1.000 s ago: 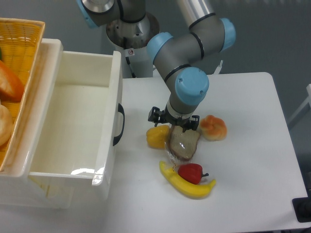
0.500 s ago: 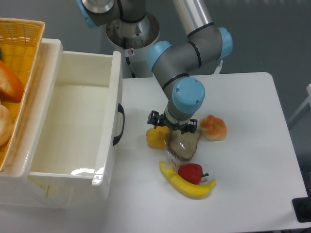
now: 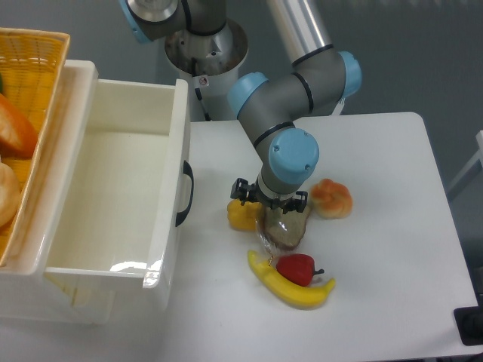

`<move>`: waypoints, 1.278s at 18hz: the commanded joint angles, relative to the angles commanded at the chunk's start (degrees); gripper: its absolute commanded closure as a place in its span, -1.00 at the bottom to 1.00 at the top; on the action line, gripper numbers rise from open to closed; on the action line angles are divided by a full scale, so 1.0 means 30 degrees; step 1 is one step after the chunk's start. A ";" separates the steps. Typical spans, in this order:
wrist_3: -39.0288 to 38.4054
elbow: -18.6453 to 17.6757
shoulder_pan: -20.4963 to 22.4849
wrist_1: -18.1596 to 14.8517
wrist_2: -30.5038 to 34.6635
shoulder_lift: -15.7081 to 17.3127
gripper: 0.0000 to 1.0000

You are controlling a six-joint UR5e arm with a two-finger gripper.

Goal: Pick up the toast
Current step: 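Lower the open gripper down around the bagged toast slice, then close the gripper on the bagged toast slice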

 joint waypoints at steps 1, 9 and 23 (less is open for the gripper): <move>0.0000 0.0058 0.0000 0.0029 0.0000 -0.0087 -1.00; -0.0029 0.0411 0.0000 0.0527 0.0029 -0.0616 -0.64; 0.0000 0.0498 0.0205 0.0498 -0.0059 -0.0557 1.00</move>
